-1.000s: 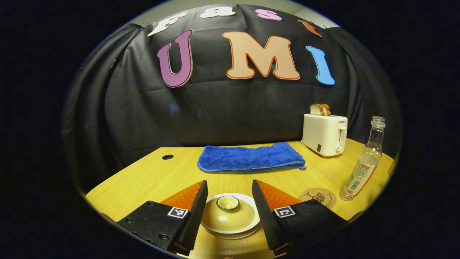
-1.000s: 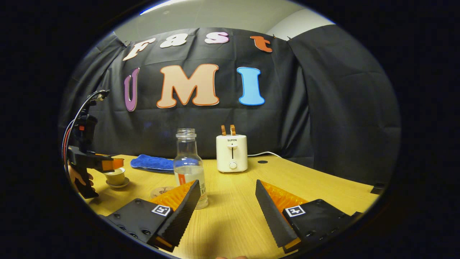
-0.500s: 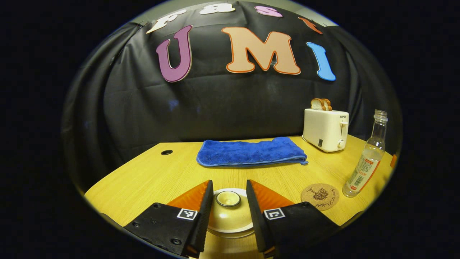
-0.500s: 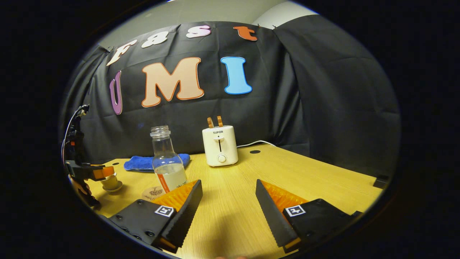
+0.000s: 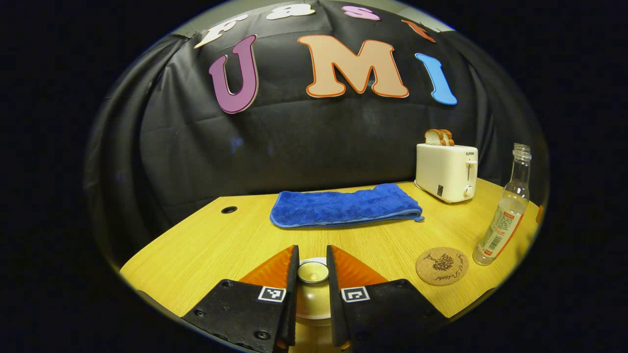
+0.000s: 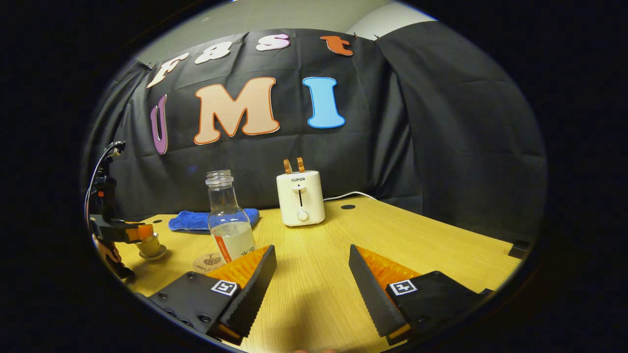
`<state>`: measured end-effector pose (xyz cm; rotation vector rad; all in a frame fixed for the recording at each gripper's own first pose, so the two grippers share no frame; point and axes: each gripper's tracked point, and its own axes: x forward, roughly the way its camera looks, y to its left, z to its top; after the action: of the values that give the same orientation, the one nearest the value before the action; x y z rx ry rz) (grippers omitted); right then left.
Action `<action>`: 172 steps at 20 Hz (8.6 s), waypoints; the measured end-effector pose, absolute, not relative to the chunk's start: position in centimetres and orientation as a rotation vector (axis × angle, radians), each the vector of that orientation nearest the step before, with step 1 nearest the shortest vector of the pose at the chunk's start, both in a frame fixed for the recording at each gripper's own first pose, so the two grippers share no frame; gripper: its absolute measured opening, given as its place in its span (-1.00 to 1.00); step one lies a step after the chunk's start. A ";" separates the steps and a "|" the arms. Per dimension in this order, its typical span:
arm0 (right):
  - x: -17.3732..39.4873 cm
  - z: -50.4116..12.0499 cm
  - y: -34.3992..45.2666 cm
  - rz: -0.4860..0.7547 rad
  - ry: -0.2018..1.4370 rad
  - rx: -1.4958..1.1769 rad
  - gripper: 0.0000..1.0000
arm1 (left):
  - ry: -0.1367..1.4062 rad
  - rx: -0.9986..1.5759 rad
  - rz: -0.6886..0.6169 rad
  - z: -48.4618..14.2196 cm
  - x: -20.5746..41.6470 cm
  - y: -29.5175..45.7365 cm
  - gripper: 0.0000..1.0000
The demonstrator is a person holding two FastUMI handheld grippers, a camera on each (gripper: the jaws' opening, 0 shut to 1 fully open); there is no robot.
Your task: Open the teacup lid with one hand, grasp the water bottle and pour water into the teacup with the other hand; after pouring, place the water bottle on the coaster and then close the teacup lid.
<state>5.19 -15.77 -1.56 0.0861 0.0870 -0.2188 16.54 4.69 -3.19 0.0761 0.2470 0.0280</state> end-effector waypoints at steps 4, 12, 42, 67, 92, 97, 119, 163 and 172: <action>5.2 -1.6 -15.7 -0.218 0.085 0.082 0.90 | 0.234 0.060 0.021 -3.0 16.4 4.6 -0.55; 5.1 -1.2 -15.2 -0.206 0.060 0.041 0.90 | 0.086 0.037 0.031 1.1 15.1 4.9 -0.57; 13.6 -1.9 -4.7 -0.028 0.083 0.001 0.92 | 0.032 -0.031 0.019 -0.7 3.2 6.0 -0.58; 16.6 0.7 8.6 0.195 -0.047 -0.860 0.38 | 0.002 -0.004 0.055 -0.3 2.9 11.1 -0.58; 18.7 -3.6 13.1 0.309 -0.044 -1.694 0.35 | 0.007 -0.011 0.085 -0.5 2.7 14.9 -0.58; 18.9 -3.1 13.5 0.313 -0.056 -1.768 0.37 | 0.008 -0.011 0.085 -0.5 2.8 14.9 -0.58; 19.7 1.1 15.7 0.300 -0.151 -2.055 0.37 | 0.007 -0.009 0.082 -0.5 2.7 14.9 -0.58; 19.0 -1.7 14.9 0.509 0.180 -1.065 0.34 | 0.008 -0.009 0.091 -0.6 2.7 15.1 -0.58; 20.7 -0.2 5.6 0.309 0.180 -0.179 0.35 | 0.009 -0.009 0.096 -0.5 2.6 15.2 -0.58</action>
<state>20.72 5.62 -0.23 -0.1793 0.1801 0.3094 2.57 15.20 -0.53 -0.0091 0.0093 0.0957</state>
